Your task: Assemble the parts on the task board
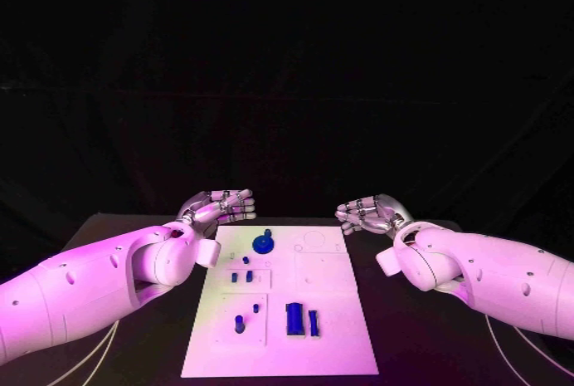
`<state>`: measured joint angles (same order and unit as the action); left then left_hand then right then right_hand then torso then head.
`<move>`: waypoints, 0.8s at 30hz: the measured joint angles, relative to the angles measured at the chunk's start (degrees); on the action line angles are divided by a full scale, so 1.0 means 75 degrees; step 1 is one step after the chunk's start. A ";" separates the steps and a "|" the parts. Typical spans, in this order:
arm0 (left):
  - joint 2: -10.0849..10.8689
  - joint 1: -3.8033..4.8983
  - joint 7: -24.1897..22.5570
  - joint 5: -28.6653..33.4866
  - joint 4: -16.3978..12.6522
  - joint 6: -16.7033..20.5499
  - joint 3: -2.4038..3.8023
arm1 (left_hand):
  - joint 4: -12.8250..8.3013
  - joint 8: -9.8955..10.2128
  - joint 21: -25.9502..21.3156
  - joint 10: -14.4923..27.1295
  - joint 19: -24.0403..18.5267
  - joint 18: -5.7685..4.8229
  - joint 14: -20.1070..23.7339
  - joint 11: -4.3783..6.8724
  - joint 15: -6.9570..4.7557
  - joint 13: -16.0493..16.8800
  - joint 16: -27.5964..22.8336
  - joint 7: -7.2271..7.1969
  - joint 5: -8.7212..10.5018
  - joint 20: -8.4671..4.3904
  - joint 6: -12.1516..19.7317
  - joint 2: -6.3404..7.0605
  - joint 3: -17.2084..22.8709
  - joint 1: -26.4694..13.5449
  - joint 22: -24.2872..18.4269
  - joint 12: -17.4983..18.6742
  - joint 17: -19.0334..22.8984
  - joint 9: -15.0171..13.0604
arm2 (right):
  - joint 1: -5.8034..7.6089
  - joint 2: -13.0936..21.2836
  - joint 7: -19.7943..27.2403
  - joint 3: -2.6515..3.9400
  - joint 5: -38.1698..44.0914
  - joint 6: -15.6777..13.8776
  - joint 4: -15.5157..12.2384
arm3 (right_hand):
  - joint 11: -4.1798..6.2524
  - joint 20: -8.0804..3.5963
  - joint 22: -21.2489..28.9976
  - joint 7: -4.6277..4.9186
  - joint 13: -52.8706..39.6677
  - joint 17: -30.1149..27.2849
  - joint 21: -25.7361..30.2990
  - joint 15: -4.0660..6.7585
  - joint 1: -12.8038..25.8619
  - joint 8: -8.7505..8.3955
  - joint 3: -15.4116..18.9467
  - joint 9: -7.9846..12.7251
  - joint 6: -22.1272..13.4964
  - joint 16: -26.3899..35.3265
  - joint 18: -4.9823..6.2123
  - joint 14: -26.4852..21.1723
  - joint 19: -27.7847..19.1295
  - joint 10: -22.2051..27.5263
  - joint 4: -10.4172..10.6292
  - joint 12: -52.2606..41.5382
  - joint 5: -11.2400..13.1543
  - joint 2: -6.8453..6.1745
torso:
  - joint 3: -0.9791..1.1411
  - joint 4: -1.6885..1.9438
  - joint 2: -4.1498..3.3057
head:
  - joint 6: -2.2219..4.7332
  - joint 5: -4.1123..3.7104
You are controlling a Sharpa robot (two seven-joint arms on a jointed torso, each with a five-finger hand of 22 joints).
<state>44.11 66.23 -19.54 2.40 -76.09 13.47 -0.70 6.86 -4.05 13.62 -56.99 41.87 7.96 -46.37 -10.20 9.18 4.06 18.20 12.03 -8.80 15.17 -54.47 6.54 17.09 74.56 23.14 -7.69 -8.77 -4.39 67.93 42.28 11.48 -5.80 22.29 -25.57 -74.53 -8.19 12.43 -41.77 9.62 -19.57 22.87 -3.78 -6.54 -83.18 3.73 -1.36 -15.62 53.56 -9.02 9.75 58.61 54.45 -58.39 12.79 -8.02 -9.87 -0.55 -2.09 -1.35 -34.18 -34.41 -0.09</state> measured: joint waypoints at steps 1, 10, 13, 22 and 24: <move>-0.0102 -0.0013 -0.0075 0.0054 0.0117 0.0056 0.0000 | 0.0000 0.0013 -0.0218 0.0137 -0.0125 0.0000 0.0105 -0.0079 0.0084 -0.0033 -0.0303 -0.0014 0.0000 0.0083 0.0123 -0.0042 -0.0117 0.0043 -0.0160 0.0120 0.0153 0.0045 | 0.0000 -0.0099 0.0112 0.0008 -0.0107 0.0064 0.0180 | -0.0079 0.0090 0.0317 -0.0019 0.0261 -0.0243 0.0029 -0.0042 0.0000 0.0000 0.0046 0.0127 -0.0061 0.0219 0.0000 -0.0042 -0.0159 0.0010 -0.0046 0.0145 0.0000 0.0000 | -0.0003 0.0000 0.0027 | 0.0023 0.0012; -0.0504 -0.0094 -0.0539 0.0417 0.0537 0.0530 0.0007 | -0.0095 0.0105 -0.0936 0.0789 -0.0261 -0.0056 0.0210 -0.0244 0.0220 -0.0121 -0.1489 -0.0234 0.0004 0.0114 0.0763 -0.0486 -0.0850 -0.0127 -0.0912 0.0589 0.0742 0.0152 | 0.0005 -0.0447 0.0698 0.0053 -0.0620 0.0437 0.0788 | -0.0233 0.0282 0.2511 -0.0091 0.1760 -0.1898 0.0077 -0.0228 0.0670 -0.0063 0.0327 0.1031 -0.0391 0.0773 -0.0001 -0.0191 -0.0820 0.0213 -0.0560 0.0624 0.0062 0.0261 | 0.0026 -0.0007 0.0141 | 0.0221 0.0105; -0.0475 -0.0100 -0.0524 0.0415 0.0500 0.0548 0.0005 | -0.0235 0.0283 -0.1061 0.1623 -0.0921 -0.0115 0.0946 -0.0054 0.0045 -0.0289 -0.1604 -0.0405 0.0157 -0.0140 0.1565 -0.0648 -0.1027 -0.1348 -0.1183 0.0766 0.0912 0.0326 | -0.0022 -0.0415 0.0695 0.0074 -0.0633 0.0408 0.0722 | -0.0091 0.0067 0.2860 -0.0217 0.1863 -0.2035 0.0230 -0.0102 0.1833 -0.0225 0.0277 0.1150 -0.1130 0.0935 -0.0001 -0.1024 -0.1520 0.1040 -0.0687 0.0789 0.0208 0.0193 | 0.0037 0.0004 0.0153 | 0.0201 0.0095; -0.0270 -0.0331 -0.0583 0.0335 -0.0293 0.1154 0.0043 | -0.0729 0.0457 -0.1599 0.3462 -0.2351 -0.0392 0.2554 0.0387 -0.0345 -0.0484 -0.2137 -0.0775 0.0497 -0.0724 0.3317 -0.0819 -0.1437 -0.3983 -0.1768 0.0940 0.1110 0.0527 | -0.0459 -0.0107 0.0969 0.0404 -0.1119 -0.0213 -0.0472 | 0.0286 -0.0479 0.3718 -0.0559 0.2416 -0.2435 0.0405 0.0341 0.4756 -0.0400 0.0198 0.1628 -0.3030 0.1112 -0.0303 -0.3167 -0.3336 0.3176 -0.1025 0.0984 0.0556 0.0099 | 0.0229 0.0144 0.0350 | 0.0024 0.0018; -0.0191 -0.0436 -0.0638 0.0282 -0.0613 0.1488 0.0051 | -0.0792 0.0457 -0.1669 0.3794 -0.2616 -0.0603 0.2846 0.0467 -0.0415 -0.0500 -0.2224 -0.0842 0.0666 -0.0825 0.3633 -0.0835 -0.1500 -0.4465 -0.1874 0.0940 0.1127 0.0542 | -0.0624 0.0006 0.1153 0.0509 -0.1377 -0.0525 -0.0911 | 0.0350 -0.0574 0.3868 -0.0726 0.2474 -0.2601 0.0437 0.0487 0.5267 -0.0444 0.0195 0.1758 -0.3364 0.1130 -0.0421 -0.3548 -0.3653 0.3549 -0.1200 0.0984 0.0676 0.0093 | 0.0248 0.0160 0.0369 | 0.0012 0.0013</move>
<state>42.68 62.96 -24.32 4.51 -80.69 24.63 -0.31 0.91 -0.63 1.11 -28.54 22.25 3.44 -25.02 -6.70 6.07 0.31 1.52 5.71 -3.80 8.99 -27.22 0.28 5.84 41.07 9.09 -0.64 -0.32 -0.33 63.25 42.33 20.12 -1.98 11.97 -29.51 -81.36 -5.56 8.13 -12.76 4.17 -1.01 3.36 -0.50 -2.89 -43.68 0.41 0.10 -2.44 28.33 -0.55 6.60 32.00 27.05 -31.78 3.79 -0.65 -4.80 0.14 -0.23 -0.15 -31.42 -34.32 0.01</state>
